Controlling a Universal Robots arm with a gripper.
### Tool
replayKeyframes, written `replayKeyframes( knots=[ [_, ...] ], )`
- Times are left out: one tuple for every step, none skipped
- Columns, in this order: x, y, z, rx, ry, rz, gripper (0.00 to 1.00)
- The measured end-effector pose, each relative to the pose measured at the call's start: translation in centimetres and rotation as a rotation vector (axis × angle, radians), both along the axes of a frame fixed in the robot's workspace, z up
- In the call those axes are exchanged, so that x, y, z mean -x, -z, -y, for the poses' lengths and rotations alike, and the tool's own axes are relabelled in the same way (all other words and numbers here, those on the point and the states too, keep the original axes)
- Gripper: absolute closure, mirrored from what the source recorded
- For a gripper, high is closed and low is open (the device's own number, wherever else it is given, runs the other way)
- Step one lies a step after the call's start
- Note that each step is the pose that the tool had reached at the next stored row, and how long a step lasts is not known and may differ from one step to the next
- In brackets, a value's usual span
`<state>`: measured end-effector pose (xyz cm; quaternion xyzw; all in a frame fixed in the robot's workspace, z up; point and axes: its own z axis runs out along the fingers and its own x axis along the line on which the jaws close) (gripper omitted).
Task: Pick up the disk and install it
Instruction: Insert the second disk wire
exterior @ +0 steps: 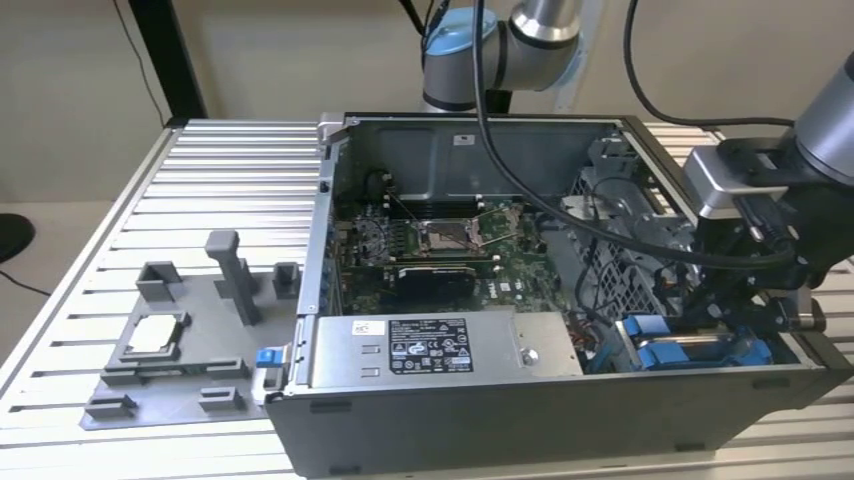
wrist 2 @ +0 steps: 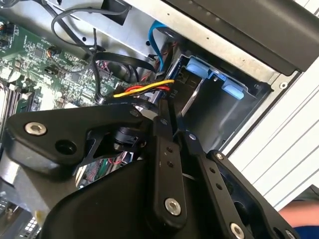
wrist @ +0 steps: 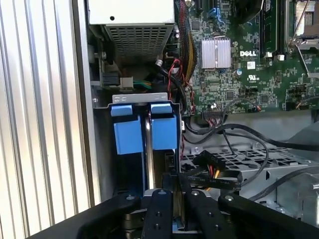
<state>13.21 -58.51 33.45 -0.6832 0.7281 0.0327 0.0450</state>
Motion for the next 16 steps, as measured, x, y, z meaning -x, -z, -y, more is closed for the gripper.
replayKeyframes(
  knots=[
    [0.0,0.02,-0.01,-0.0003,0.0,0.0,1.0],
    [0.0,0.08,0.0,-0.0002,0.0,0.0003,1.0],
    [0.0,0.18,0.0,0.0002,0.0,0.0005,1.0],
    [0.0,0.32,0.0,0.0006,0.0,0.0005,1.0],
    [0.0,0.43,-0.02,0.0019,0.0,0.0006,1.0],
    [0.0,0.51,-0.05,0.0035,0.0,0.0006,1.0],
    [0.0,0.54,-0.1,0.005,0.0,0.0005,1.0],
    [0.0,0.47,-0.13,0.0065,0.0,0.0005,1.0],
    [0.0,0.26,-0.09,0.009,0.0,0.0003,1.0],
    [0.0,0.17,-0.03,0.0129,0.0,0.0004,1.0],
    [0.0,0.14,-0.08,0.0376,0.0,0.0009,1.0],
    [0.0,-0.27,-0.3,0.0671,0.0,0.0015,1.0],
    [0.0,-0.13,-0.25,0.0662,0.0,0.0016,1.0],
    [0.0,0.07,-0.17,0.063,0.0,0.0017,1.0],
    [0.0,0.22,-0.13,0.0605,0.0,0.0016,1.0],
    [0.0,0.23,-0.13,0.0601,0.0,0.0017,1.0]
  ],
)
